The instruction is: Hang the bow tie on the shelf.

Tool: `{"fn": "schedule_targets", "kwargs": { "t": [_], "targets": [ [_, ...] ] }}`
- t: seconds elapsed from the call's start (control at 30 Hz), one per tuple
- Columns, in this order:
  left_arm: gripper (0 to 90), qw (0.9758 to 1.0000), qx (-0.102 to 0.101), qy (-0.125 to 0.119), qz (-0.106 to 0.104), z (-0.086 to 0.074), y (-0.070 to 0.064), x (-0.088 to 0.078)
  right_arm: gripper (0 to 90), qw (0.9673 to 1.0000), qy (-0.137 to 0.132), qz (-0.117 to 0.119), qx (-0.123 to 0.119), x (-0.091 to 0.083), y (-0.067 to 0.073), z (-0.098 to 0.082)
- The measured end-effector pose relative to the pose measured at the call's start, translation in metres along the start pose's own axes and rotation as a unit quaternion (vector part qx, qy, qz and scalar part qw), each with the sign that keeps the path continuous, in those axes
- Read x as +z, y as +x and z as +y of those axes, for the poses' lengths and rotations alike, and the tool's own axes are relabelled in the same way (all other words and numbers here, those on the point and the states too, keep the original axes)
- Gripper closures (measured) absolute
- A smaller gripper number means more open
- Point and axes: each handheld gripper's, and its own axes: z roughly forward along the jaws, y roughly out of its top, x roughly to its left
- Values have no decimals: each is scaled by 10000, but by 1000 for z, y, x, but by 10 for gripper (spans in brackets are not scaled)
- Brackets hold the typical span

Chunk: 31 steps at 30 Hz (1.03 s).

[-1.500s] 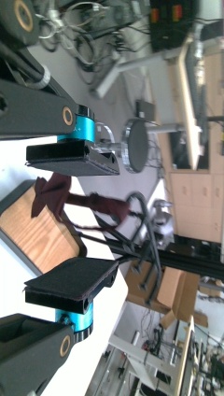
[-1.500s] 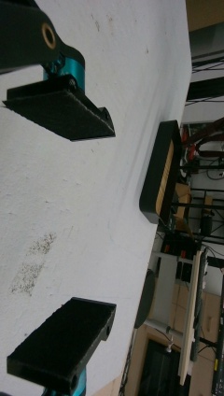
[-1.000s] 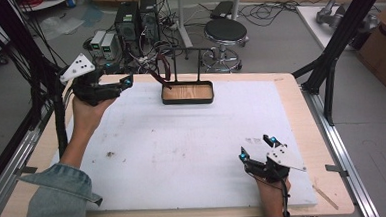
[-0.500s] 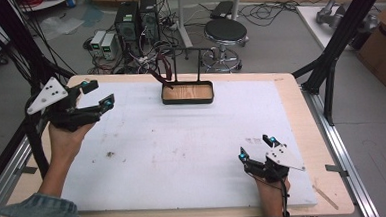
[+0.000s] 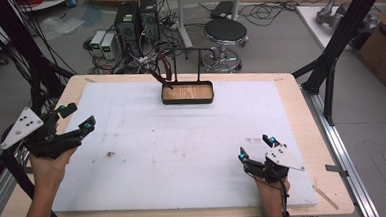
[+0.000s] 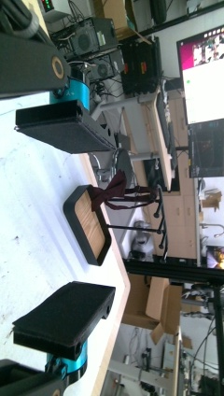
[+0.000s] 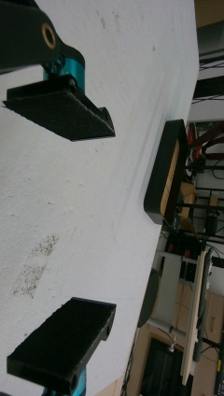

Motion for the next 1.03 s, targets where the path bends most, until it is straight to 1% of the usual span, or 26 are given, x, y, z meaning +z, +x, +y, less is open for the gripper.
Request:
{"fn": "schedule_targets", "kwargs": {
  "t": [0.13, 0.17, 0.33, 0.47, 0.63, 0.73, 0.83, 1.03],
  "targets": [
    [254, 9999, 9, 82, 62, -8, -4, -11, 125, 10000, -26, 3, -13, 0, 0, 0],
    [254, 9999, 10, 93, 86, -10, -5, -14, 125, 10000, -5, 15, 17, 0, 0, 0],
    [251, 9997, -49, 188, 175, -23, -8, -25, 125, 10000, 1, 22, -27, 0, 1, 0],
    [251, 9992, -149, 275, 233, -38, -10, -32, 125, 10000, 11, 26, -12, 1, 2, 0],
    [251, 9980, -175, 478, 364, -60, -12, -36, 125, 10000, 31, 14, -31, 1, 2, 0],
    [250, 9970, -279, 628, 343, -70, -12, -38, 125, 10000, 31, 7, -31, 1, 2, 0],
    [248, 9966, -290, 670, 372, -75, -13, -38, 125, 10000, 28, 13, -41, 1, 2, 0],
    [248, 9967, -302, 654, 376, -76, -12, -38, 125, 10000, 25, 23, -41, 1, 2, 0]
  ]
}}
